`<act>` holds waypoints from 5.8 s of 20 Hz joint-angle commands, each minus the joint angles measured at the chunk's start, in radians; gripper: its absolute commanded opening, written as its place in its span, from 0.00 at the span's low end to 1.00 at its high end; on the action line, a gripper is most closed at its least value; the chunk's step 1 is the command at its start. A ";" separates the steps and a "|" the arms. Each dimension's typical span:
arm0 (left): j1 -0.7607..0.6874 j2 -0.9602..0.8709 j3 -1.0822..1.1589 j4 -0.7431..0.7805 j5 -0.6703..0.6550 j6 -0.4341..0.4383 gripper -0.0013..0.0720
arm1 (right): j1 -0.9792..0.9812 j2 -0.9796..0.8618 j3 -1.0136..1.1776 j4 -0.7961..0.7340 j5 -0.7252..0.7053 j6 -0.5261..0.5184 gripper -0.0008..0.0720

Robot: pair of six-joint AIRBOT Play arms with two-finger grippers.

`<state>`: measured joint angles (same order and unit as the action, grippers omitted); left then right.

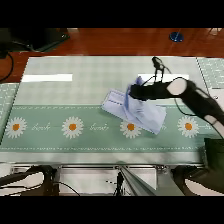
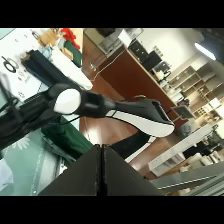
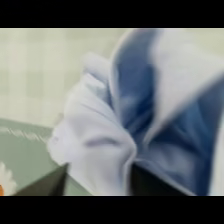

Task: Fold the shirts.

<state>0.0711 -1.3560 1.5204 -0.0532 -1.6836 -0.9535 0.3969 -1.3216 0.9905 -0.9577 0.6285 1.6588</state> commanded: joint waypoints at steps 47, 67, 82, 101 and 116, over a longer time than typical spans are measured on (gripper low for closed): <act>-0.055 0.043 -0.206 0.977 0.140 -0.150 0.05 | -0.927 0.729 0.053 -0.086 0.783 0.033 0.06; -0.053 -0.009 -0.207 0.978 0.277 -0.049 0.05 | -1.331 0.724 0.056 -1.321 1.228 -0.091 0.06; -0.001 -0.033 -0.207 0.981 0.266 -0.050 0.19 | -1.808 0.721 -0.401 -1.210 0.676 -0.089 0.66; -0.304 0.000 -0.049 1.620 0.474 -0.499 0.54 | -0.398 0.114 0.208 -0.500 0.468 -0.288 0.60; -0.396 0.222 -0.486 1.720 1.066 -0.680 0.92 | -0.325 0.179 0.102 -0.560 0.220 -0.281 0.78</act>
<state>-0.3588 -1.1515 1.0714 1.6543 -0.7841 -1.5970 0.0689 -1.1042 1.1034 -1.5124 0.8894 1.3769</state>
